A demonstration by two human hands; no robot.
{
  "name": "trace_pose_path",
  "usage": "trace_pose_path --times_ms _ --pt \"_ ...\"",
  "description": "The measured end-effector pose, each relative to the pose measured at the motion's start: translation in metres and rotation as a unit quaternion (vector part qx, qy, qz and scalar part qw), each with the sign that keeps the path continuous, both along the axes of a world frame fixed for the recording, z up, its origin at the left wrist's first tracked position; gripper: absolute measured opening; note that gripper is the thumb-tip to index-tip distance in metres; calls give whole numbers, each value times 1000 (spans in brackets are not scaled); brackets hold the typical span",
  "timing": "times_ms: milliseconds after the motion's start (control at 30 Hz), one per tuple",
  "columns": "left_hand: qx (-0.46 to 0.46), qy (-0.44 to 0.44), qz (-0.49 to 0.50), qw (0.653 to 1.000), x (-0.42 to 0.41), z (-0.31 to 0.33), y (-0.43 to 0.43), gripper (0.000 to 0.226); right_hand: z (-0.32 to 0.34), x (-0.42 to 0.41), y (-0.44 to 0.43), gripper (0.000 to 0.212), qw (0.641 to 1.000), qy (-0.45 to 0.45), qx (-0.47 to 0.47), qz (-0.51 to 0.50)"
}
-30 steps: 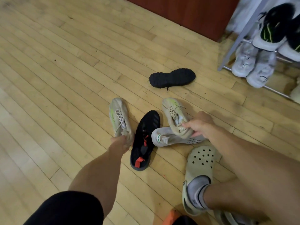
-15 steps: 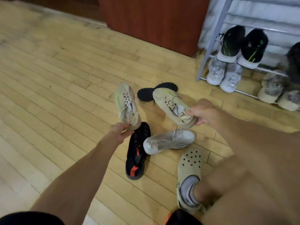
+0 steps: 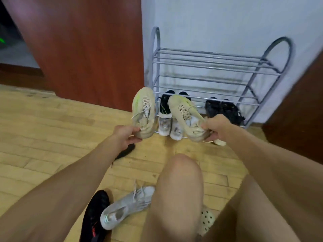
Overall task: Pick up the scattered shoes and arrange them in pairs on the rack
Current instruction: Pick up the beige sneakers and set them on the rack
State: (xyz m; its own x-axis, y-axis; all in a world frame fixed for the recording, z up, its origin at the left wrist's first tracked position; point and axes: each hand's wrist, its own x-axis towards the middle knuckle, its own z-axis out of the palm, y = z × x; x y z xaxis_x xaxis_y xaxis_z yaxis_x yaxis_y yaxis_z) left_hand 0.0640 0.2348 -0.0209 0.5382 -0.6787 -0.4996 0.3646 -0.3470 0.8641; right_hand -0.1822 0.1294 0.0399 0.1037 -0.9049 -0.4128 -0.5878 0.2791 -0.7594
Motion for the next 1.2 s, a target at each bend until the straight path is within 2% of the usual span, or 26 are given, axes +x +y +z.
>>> trace_pose_path --times_ms 200,267,333,533,667,767,833,933,1200 --pt "-5 -19 -55 998 -23 27 -70 7 -2 -24 -44 10 984 -134 31 -109" --pt "-3 -28 -61 998 -25 33 -98 21 -9 -23 -67 9 977 -162 33 -132" --pt "-4 -28 -60 998 -24 37 -124 22 -16 -17 -91 15 973 -180 29 -141" --pt "-9 -29 -47 998 -12 32 -202 31 -40 13 -169 14 958 -232 42 -161" --pt "-14 -27 -29 999 -1 18 -245 32 -55 34 -211 26 953 -252 55 -159" --pt "-14 -16 -44 999 1 10 -272 21 -62 47 -238 31 939 -291 59 -171" --pt "-14 -10 -45 999 4 7 -286 26 -64 55 -252 36 930 -315 61 -177" --pt "-8 -17 -60 998 7 3 -301 42 -70 68 -260 36 930 -320 64 -171" --pt "11 -129 -78 989 14 0 -308 29 -81 83 -257 30 948 -283 34 -142"
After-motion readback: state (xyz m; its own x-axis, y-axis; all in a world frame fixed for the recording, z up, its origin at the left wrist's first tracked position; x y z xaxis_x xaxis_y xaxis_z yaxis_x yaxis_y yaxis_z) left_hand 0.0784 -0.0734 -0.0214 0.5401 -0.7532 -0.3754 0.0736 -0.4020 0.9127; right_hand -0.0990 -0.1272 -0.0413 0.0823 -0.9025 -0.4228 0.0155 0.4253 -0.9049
